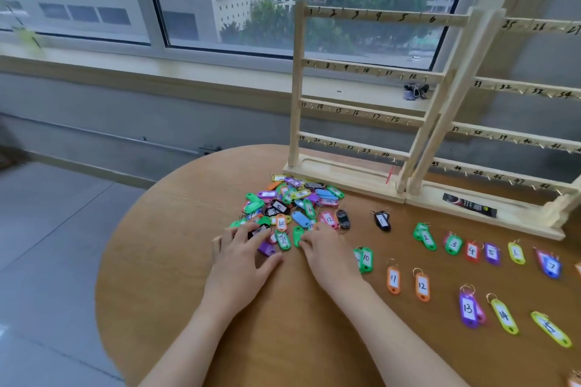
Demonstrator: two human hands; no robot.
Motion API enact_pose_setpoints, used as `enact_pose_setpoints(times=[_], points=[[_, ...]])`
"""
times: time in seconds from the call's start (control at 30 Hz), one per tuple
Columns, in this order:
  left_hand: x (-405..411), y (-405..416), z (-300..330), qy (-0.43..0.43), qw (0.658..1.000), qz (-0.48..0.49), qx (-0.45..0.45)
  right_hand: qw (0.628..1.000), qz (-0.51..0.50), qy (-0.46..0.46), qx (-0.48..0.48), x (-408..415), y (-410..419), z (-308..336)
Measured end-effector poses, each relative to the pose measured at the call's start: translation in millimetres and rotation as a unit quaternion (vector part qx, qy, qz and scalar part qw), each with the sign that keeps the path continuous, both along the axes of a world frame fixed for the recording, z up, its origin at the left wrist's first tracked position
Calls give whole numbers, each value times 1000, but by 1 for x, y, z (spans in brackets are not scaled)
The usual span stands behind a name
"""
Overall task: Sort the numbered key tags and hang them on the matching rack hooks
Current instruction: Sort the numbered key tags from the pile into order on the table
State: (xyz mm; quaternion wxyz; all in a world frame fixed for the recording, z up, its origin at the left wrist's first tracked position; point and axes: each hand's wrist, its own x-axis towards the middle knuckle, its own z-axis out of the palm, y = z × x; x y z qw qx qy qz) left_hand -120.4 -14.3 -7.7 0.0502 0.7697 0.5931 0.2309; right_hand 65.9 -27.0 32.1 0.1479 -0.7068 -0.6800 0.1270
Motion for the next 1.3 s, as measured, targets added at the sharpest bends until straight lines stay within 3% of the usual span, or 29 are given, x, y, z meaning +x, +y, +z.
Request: enact_pose_setpoints(times=[0.2, 0.47, 0.7, 1.2, 1.3], points=[[0, 0, 2, -25, 1000, 3, 10, 1000, 8, -12, 18, 5, -4, 4], [-1, 1, 2, -60, 998, 10, 14, 970, -46, 239, 19, 21, -11, 20], [-2, 3, 1, -71, 997, 12, 20, 929, -79, 360, -28, 35, -22, 32], [-7, 1, 10, -174, 983, 26, -48, 937, -73, 339, -31, 49, -51, 40], [-7, 0, 11, -157, 986, 17, -56, 935, -68, 343, -59, 53, -61, 41]])
